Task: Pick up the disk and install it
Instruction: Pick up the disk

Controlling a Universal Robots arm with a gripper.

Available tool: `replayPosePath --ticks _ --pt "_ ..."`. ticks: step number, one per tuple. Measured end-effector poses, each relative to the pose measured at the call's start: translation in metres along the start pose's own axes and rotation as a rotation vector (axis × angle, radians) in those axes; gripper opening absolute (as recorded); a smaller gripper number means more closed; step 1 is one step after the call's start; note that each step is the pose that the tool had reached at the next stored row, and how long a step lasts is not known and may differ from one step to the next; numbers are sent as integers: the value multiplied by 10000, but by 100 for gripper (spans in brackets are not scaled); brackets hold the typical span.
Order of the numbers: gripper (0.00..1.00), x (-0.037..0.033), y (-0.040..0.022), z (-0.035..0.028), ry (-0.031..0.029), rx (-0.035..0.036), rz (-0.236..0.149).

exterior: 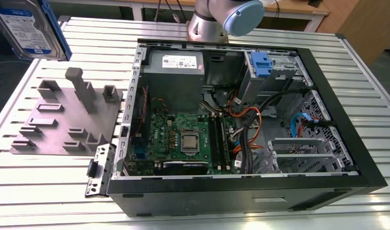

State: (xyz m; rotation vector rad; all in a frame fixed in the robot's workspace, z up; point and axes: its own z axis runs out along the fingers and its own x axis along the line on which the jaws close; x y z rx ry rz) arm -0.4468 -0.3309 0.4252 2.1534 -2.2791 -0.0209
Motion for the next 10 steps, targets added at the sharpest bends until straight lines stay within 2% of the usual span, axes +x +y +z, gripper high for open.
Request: replayPosePath --ticks 10 --pt "36 0 1 -45 0 0 0"
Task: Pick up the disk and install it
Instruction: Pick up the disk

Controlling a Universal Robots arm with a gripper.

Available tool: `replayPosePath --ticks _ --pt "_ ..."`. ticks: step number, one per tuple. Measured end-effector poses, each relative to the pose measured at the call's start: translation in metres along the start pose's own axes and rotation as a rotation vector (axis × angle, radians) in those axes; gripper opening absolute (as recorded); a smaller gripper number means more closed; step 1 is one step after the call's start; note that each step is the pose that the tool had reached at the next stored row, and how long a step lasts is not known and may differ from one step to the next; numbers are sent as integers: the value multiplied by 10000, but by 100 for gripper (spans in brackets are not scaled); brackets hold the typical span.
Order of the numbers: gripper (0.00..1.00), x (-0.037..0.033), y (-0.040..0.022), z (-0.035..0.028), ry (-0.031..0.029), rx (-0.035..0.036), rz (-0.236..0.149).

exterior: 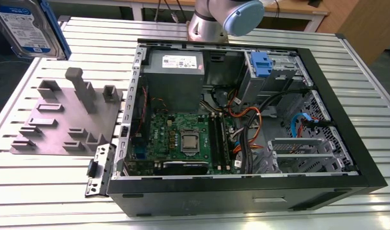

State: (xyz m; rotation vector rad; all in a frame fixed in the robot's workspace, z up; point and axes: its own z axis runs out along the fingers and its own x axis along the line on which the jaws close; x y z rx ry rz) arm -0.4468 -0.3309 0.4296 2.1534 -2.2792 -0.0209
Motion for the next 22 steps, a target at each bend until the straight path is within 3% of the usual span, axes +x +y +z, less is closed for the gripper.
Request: replayPosePath --ticks 22 --pt "36 -1 3 -226 0 0 0"
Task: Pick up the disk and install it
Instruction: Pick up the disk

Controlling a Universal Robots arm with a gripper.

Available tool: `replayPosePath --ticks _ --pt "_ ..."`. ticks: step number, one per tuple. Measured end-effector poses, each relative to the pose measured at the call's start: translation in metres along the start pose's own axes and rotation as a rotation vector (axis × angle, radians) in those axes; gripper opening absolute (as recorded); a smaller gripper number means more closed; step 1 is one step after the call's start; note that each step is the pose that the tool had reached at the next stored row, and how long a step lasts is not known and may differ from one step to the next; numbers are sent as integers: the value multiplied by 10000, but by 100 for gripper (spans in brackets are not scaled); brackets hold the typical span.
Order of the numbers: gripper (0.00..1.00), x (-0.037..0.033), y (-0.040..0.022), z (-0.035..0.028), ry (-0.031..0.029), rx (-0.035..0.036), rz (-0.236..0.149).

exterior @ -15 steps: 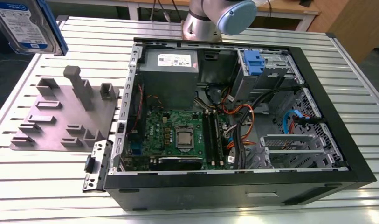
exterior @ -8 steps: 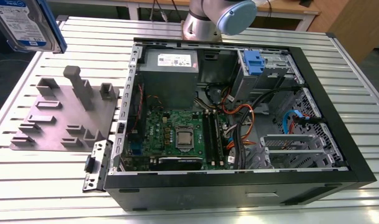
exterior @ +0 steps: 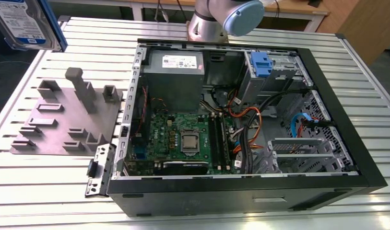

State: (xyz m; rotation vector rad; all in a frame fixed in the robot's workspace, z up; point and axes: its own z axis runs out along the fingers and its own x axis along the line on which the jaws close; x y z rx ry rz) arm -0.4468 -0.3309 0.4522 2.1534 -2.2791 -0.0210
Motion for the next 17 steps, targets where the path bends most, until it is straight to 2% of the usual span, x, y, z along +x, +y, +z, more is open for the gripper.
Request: replayPosePath --ticks 17 --pt "36 -1 2 -158 0 0 0"
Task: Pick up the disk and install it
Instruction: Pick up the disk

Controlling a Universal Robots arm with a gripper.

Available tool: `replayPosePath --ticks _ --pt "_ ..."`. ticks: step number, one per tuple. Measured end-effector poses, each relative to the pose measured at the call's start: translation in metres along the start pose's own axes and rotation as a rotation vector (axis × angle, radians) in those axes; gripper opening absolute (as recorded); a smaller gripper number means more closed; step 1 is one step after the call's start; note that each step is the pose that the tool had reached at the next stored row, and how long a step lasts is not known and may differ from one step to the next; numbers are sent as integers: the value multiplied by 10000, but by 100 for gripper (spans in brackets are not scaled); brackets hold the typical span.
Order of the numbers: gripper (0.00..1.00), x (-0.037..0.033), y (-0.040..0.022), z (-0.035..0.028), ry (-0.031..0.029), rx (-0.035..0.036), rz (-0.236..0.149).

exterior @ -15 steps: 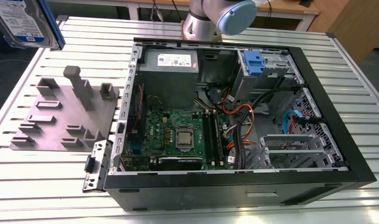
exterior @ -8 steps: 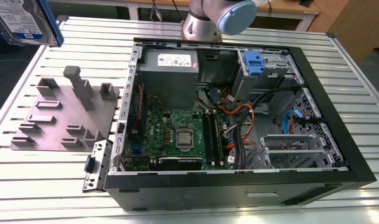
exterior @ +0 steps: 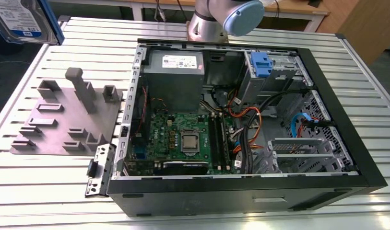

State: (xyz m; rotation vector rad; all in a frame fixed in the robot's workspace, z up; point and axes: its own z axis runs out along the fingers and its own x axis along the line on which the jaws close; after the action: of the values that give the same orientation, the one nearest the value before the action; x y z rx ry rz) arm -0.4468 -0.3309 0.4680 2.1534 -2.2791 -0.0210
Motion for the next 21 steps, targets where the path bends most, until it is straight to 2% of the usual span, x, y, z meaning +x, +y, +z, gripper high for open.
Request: replayPosePath --ticks 15,21 --pt "36 -1 2 -159 0 0 0" --pt "36 -1 2 -171 14 2 0"
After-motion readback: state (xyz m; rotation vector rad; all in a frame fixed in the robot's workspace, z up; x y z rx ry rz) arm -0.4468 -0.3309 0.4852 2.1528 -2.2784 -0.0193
